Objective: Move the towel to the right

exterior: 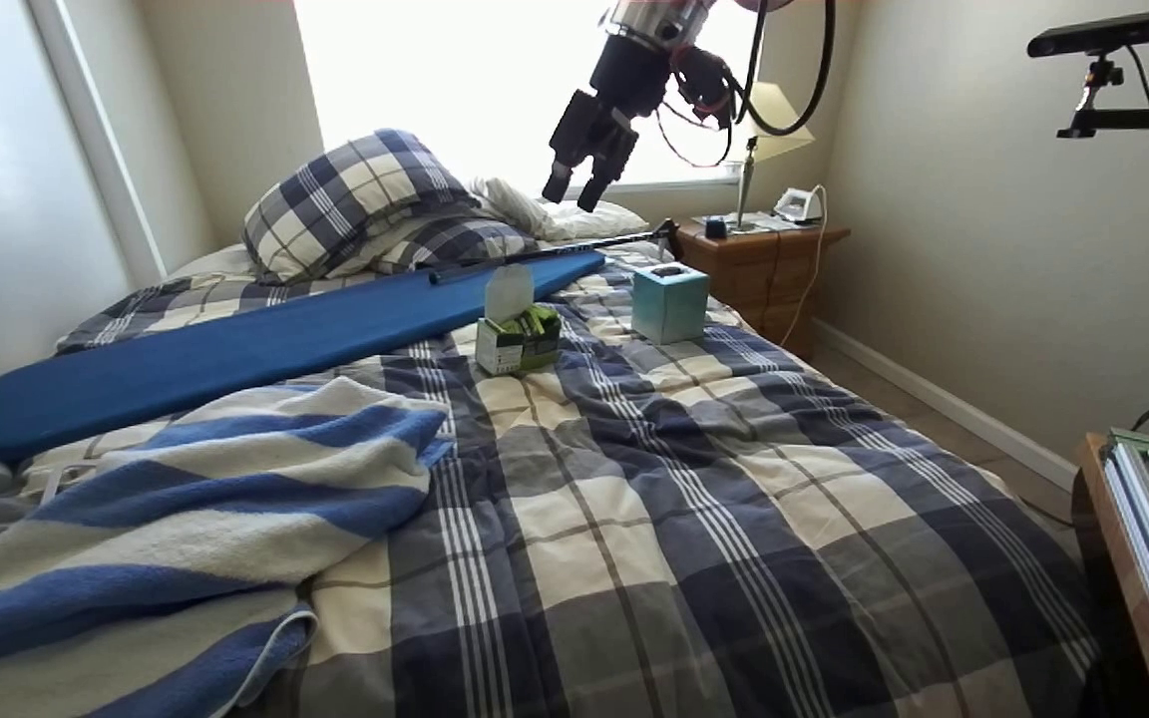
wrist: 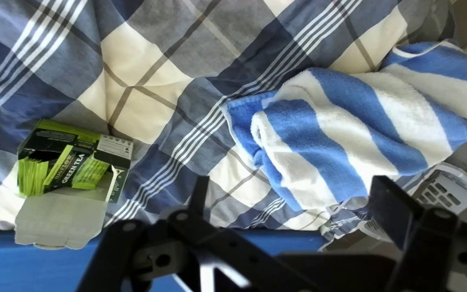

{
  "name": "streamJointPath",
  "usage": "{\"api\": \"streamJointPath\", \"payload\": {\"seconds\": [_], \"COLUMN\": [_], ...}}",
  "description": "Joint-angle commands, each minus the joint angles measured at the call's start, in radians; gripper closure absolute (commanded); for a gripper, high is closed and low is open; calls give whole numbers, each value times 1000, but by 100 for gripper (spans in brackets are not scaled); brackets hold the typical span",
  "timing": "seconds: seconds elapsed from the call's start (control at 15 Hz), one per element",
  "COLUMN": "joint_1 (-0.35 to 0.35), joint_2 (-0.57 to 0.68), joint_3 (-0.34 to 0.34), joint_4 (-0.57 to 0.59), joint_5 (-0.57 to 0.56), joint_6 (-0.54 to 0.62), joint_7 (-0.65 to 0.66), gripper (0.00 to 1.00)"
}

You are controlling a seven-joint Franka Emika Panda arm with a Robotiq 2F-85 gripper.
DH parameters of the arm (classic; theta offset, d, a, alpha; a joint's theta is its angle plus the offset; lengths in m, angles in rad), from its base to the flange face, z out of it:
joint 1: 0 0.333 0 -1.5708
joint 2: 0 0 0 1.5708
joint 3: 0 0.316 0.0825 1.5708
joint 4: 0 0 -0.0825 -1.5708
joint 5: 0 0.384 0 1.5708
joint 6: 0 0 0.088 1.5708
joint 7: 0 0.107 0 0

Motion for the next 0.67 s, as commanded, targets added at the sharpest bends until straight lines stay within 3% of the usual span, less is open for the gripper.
{"api": "streamJointPath", "payload": {"seconds": [0.0, 0.27, 0.6], "joint_1": [-87, -133, -218], "joint_2": [108, 257, 490], "joint_3": [82, 170, 321], "joint_4": [59, 161, 428], "joint_5": [104, 326, 573], "joint_6": [135, 281, 290], "joint_7": [-46, -198, -492], "gripper": [0, 0, 0]}}
